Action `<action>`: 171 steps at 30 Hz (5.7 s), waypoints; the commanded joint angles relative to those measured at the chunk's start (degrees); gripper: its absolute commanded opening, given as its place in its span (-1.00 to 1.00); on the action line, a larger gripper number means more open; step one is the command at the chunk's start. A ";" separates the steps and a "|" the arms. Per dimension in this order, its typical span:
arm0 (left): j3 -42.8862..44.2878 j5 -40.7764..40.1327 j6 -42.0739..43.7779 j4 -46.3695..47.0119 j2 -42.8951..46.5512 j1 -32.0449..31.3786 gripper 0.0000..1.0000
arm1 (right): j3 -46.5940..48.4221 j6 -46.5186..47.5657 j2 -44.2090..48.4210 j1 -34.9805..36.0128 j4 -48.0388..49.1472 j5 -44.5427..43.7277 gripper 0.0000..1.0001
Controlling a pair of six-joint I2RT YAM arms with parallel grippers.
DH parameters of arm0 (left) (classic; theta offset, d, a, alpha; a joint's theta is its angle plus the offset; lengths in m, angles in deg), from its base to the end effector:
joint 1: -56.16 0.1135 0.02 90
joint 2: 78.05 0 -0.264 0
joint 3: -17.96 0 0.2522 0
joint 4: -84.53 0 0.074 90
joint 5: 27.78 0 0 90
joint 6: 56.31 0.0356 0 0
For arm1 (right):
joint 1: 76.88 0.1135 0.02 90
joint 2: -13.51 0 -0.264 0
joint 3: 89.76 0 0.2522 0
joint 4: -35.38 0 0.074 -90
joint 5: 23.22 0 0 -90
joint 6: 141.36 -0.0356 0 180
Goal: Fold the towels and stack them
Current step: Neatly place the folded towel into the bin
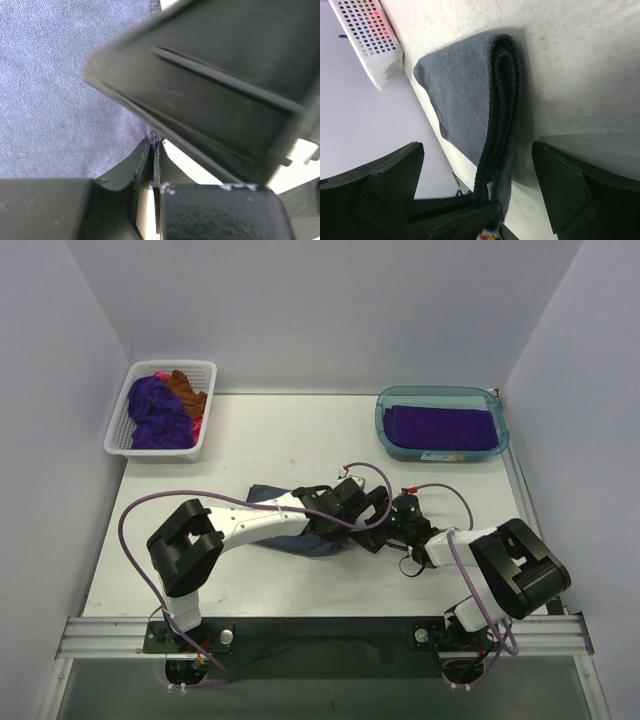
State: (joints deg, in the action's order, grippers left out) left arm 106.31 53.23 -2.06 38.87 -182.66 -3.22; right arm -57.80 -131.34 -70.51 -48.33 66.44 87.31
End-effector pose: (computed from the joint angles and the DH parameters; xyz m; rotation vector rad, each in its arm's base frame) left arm 0.1984 -0.3243 0.2020 0.4964 2.6299 -0.3519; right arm 0.2117 0.1294 0.1387 0.7269 2.1575 1.4993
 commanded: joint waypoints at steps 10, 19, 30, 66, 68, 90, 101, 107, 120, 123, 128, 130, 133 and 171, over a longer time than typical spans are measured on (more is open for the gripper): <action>-0.58 2.58 -2.66 6.85 3.45 -1.01 -1.00 | -5.72 -7.12 -6.76 3.09 -0.16 -7.88 0.77; 0.56 3.19 -3.72 8.52 2.40 -1.01 -1.00 | -2.99 -4.75 -5.27 4.14 -5.27 -9.81 0.34; 0.03 3.02 -5.12 8.61 3.01 -1.53 0.13 | 1.57 8.32 -1.05 2.30 -14.66 -11.13 -1.00; -20.97 17.51 15.80 8.70 26.13 55.06 0.95 | 89.81 58.98 -36.03 -21.25 -58.79 0.64 -1.00; -20.89 18.92 15.80 8.78 25.26 55.77 0.95 | 92.10 60.20 -36.56 -23.09 -60.28 0.91 -1.00; -20.45 21.65 15.18 8.43 21.56 56.83 0.95 | 96.24 76.21 -34.89 -33.74 -65.73 -0.76 -1.00; -20.45 22.09 15.27 8.43 20.33 56.83 0.95 | 98.96 78.84 -35.15 -36.73 -65.91 -0.14 -1.00; -20.36 22.53 15.27 8.43 19.98 56.74 0.95 | 98.96 79.46 -34.89 -38.14 -65.91 -0.76 -1.00; -20.18 22.88 15.53 8.43 19.28 56.83 0.95 | 98.00 79.55 -34.10 -41.03 -65.56 -2.43 -1.00; -20.18 23.23 15.44 8.35 19.10 56.83 0.95 | 96.86 79.46 -33.57 -41.47 -64.69 -2.87 -1.00; -20.18 23.67 15.44 8.43 19.19 56.83 0.95 | 96.06 79.55 -34.27 -42.09 -64.07 -2.61 -1.00; -20.10 23.67 15.44 8.35 19.01 56.83 0.95 | 95.80 79.46 -34.97 -42.18 -64.07 -2.69 -1.00; -20.10 23.85 15.44 8.43 18.84 56.83 0.95 | 95.01 79.46 -35.33 -42.18 -63.98 -3.04 -1.00; -20.18 25.26 13.17 10.98 23.14 56.91 0.95 | 67.60 67.08 -9.51 -37.09 -54.22 -25.91 0.95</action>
State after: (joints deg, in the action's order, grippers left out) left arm 83.97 77.69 12.63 45.97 -163.39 53.26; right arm 12.75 -58.97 -89.75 -86.88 10.05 58.09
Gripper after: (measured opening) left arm 0.975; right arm 0.959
